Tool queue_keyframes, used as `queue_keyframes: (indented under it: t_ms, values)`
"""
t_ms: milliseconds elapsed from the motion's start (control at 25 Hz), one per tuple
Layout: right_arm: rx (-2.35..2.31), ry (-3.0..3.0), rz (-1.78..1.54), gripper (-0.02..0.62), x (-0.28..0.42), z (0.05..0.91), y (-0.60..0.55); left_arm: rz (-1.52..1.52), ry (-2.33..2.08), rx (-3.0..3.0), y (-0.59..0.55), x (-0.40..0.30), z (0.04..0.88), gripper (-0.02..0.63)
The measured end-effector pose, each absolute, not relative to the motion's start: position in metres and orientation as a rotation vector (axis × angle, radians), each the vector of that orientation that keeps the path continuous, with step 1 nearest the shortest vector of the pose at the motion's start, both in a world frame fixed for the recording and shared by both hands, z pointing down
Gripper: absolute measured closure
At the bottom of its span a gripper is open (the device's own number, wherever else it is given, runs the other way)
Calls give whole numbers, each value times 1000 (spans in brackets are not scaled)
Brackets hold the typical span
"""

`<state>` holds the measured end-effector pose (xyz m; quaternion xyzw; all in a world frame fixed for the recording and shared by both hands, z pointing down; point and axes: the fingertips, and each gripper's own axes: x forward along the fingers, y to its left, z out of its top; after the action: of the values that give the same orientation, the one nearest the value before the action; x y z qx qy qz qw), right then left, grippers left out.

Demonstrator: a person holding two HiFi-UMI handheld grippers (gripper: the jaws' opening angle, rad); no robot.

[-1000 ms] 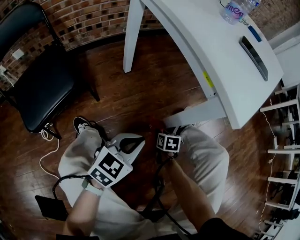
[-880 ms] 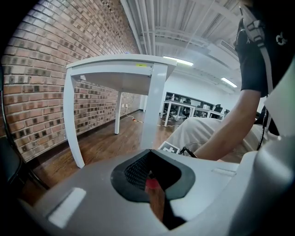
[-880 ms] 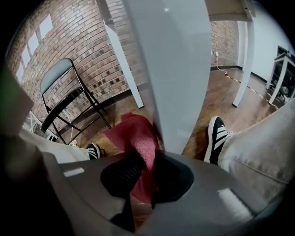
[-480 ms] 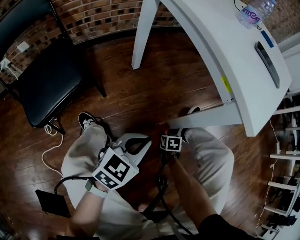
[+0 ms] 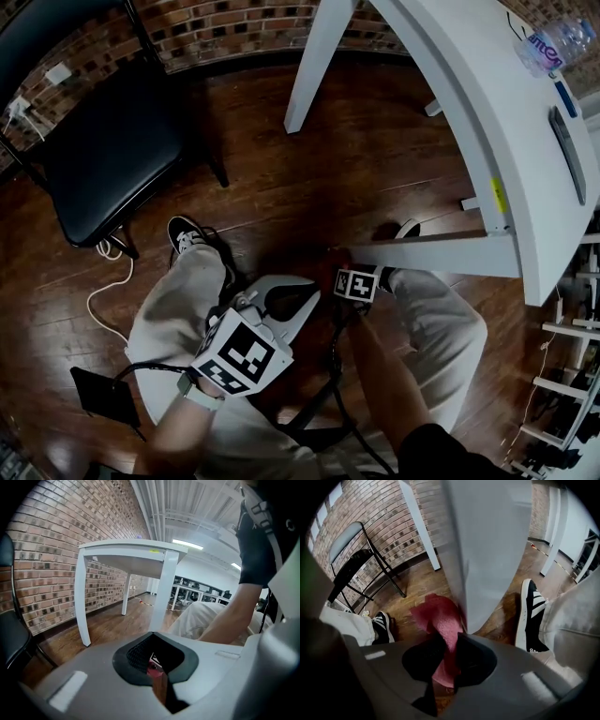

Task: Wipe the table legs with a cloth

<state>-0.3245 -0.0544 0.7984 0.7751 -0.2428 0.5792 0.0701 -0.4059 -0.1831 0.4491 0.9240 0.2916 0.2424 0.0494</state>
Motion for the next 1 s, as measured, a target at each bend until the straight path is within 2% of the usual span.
queue_keyframes:
  t_ms: [280, 720, 1000]
  values:
    - [2387, -714, 1790, 545, -324, 821, -67, 725, 843, 2793, -197, -408, 448, 606]
    - [2739, -418, 2219, 545, -331, 864, -61, 741, 763, 2762, -217, -396, 442, 606]
    - [2888, -303, 2245, 545, -319, 887, -55, 761, 747, 2740, -222, -390, 446, 606]
